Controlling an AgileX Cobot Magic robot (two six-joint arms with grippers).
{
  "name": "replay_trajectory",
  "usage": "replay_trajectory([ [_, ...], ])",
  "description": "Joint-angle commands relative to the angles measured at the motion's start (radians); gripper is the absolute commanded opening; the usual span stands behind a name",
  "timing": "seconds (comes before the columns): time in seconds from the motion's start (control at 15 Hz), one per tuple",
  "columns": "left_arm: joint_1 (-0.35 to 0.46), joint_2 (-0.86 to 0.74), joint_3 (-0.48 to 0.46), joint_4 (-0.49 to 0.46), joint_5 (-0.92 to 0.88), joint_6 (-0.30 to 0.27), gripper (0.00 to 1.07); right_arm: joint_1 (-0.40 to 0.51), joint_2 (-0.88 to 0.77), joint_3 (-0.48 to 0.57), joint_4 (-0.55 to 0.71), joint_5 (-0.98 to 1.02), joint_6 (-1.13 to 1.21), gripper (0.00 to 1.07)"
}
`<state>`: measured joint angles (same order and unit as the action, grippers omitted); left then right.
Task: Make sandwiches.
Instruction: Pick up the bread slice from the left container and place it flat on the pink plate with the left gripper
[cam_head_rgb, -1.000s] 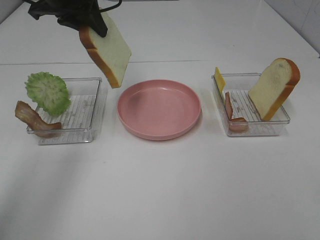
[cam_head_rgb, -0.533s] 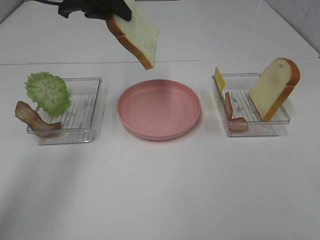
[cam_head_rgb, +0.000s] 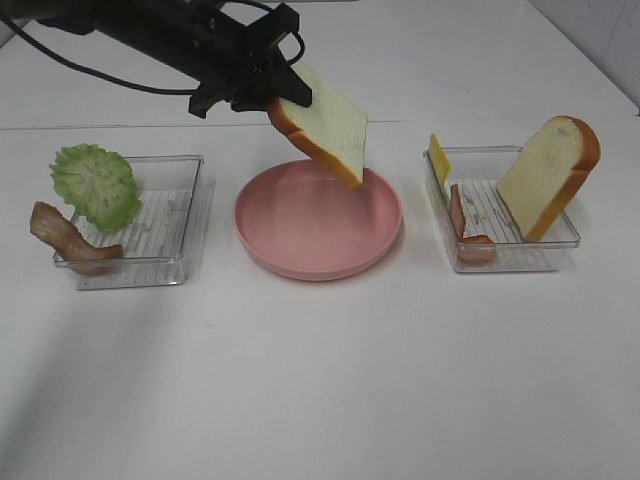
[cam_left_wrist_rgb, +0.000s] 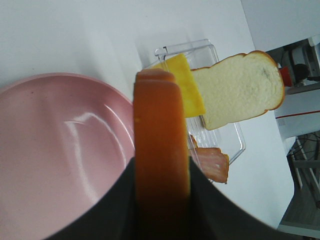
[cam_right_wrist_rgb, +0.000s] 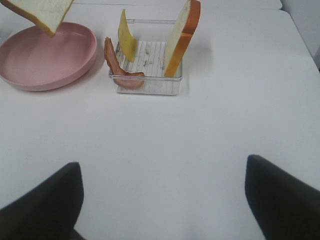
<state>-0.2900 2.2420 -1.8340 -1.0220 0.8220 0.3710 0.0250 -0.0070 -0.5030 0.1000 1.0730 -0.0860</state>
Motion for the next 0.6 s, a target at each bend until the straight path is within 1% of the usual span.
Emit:
replay_trajectory([
  [0.07,0.0,0.058,-0.002,-0.128,-0.012,0.081,0.0,-0.001,-0.006,-0.001,-0.001,-0.011,0.002,0.83],
  [0.13,0.0,0.071,-0.002,-0.15,-0.012,0.1,0.0,-0.001,-0.006,-0.001,-0.001,-0.011,0.002,0.83],
  [0.27,-0.003,0.094,-0.002,-0.161,0.009,0.1,0.0,-0.001,-0.006,-0.001,-0.001,-0.011,0.002,0.83],
  [0.47,-0.003,0.125,-0.002,-0.126,0.034,0.1,0.0,-0.001,-0.006,-0.001,-0.001,-0.011,0.002,0.83],
  [0.6,-0.005,0.148,-0.002,-0.131,0.046,0.1,0.0,-0.001,-0.006,-0.001,-0.001,-0.011,0.002,0.83],
])
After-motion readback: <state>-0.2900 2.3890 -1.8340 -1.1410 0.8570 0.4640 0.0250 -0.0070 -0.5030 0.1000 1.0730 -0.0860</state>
